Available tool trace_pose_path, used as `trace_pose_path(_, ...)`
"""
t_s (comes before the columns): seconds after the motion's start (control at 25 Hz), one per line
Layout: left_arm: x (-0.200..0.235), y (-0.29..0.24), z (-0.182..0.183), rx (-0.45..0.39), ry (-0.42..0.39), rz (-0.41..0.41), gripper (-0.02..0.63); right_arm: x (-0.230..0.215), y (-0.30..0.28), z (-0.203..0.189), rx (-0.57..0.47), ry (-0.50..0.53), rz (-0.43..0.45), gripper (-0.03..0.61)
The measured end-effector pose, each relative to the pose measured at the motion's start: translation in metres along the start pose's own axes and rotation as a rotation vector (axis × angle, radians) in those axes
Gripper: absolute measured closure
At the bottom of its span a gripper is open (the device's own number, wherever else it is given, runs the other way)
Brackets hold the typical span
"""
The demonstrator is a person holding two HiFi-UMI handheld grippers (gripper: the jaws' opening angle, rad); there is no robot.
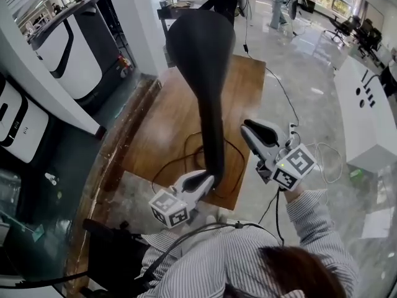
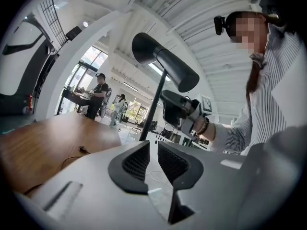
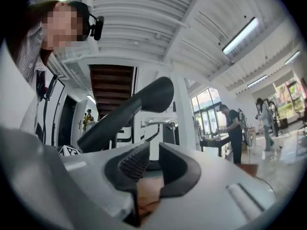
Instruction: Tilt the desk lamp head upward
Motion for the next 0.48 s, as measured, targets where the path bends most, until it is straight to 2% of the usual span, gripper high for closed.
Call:
trace_pose_path(0.16, -0.01, -0.002, -0.003, -0.015, -0.034, 0.076, 0.603, 0.043, 0.013, -0.059, 0.131, -0.067, 0.037, 0.528)
trace_pose_path(0.24, -0.014, -0.005, -0.004, -0.017, -0.037, 0.099, 0.607, 0.062, 0.016, -0.082, 0.184, -0.096, 0.039, 0.526)
trace_pose_path(0.48, -0.015, -0.005, -0.002, -0.053, 0.018, 0.164, 0.607, 0.099, 0.018, -0.115, 0.262, -0.145, 0.002, 0.543)
Point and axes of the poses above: the fingertips, and each gripper's own axes: y backward along the fingers, x to its left, z out of its top, the point moved 3 cm from there along y, backward along the fingers, and after that the axes turned 4 degrees about y, right-handed, at the moved point
